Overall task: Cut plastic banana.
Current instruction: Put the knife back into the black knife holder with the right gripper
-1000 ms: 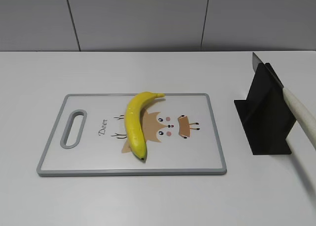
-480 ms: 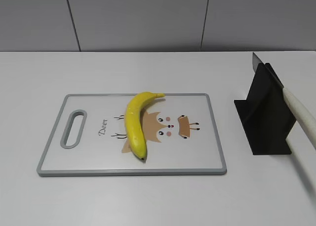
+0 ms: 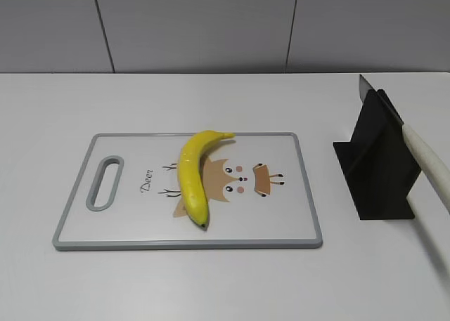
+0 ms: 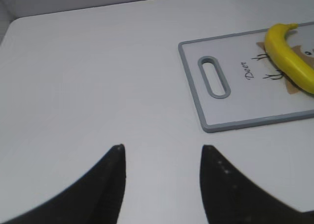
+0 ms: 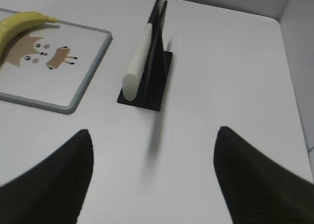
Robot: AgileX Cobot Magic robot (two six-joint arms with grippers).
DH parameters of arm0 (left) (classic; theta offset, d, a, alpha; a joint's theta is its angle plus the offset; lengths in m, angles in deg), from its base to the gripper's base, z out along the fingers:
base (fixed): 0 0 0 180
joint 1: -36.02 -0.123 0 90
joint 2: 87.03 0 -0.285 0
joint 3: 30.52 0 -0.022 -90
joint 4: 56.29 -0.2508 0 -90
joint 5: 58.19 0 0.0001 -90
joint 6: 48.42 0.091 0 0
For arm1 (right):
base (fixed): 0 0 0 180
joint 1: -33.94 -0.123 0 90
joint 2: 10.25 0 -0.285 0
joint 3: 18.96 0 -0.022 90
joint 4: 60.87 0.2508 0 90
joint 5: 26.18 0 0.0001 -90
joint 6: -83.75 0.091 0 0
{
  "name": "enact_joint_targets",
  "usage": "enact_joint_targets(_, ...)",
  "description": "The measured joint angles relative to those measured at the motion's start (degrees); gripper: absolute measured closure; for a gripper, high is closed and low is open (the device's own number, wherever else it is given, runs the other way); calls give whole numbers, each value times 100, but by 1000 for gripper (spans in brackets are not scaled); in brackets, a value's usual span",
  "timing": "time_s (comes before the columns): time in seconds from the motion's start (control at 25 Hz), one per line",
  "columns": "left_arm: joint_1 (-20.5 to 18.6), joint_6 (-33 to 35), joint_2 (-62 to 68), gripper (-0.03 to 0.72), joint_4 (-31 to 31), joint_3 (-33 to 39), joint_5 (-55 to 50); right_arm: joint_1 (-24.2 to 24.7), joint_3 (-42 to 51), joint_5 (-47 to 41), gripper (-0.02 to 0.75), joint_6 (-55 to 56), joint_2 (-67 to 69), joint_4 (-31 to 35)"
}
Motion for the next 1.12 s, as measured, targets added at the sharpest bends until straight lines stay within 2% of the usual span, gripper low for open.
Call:
enact_joint_targets(0.16, -359, 0, 0, 208, 6, 0, 0, 541, 0, 0, 144, 0, 0, -16)
enact_joint_targets(0.32, -420, 0, 0, 208, 6, 0, 0, 960, 0, 0, 144, 0, 0, -28)
enact_joint_targets(0.76, -634, 0, 0, 220, 12, 0, 0, 1005, 0, 0, 144, 0, 0, -28)
enact_joint_targets(1.12, -718, 0, 0, 267, 12, 0, 0, 1005, 0, 0, 144, -4, 0, -28)
